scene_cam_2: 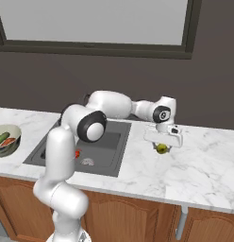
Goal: There is a mixed pile of frozen fruits and vegetables on the counter. Locate all the frozen vegetables and place the items in a bowl on the counter. Take all the frozen fruits and defrost them in a running sink.
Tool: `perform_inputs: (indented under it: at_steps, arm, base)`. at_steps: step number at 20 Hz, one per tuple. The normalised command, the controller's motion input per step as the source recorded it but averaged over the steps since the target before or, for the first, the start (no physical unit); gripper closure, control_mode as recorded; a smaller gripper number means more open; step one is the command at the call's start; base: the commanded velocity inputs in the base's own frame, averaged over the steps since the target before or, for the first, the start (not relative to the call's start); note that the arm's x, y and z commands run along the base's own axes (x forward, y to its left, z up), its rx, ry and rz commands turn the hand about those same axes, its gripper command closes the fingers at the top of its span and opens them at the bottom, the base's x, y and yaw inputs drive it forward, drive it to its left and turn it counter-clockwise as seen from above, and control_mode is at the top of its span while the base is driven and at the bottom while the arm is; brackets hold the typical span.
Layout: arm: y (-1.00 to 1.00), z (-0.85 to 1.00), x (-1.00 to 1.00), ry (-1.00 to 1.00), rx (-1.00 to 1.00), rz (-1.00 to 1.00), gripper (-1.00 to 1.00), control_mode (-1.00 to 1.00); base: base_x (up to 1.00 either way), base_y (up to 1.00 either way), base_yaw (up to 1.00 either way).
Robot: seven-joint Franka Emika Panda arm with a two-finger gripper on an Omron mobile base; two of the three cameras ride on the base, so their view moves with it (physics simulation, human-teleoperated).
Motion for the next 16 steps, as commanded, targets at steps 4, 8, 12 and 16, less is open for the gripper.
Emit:
perform_inputs:
  at_steps: [4, 8, 12, 16]
  arm:
    - [0.99, 0.36, 0.00, -0.04, 0.00, 0.00, 1.00, -1.00]
    - [1.00, 0.18, 0.06, -0.07, 0.00, 0.01, 1.00, -1.00]
    - [1.00, -0.04, 0.37, -0.02, -0.01, 0.01, 1.00, -1.00]
    - [1.00, -0.08, 0.37, 0.00, -0.04, 0.00, 1.00, -1.00]
  base:
    - [0.00, 0.00, 0.00]
    - [0.00, 0.00, 0.00]
    - [0.00, 0.00, 0.00]
    - [0.00, 0.00, 0.00]
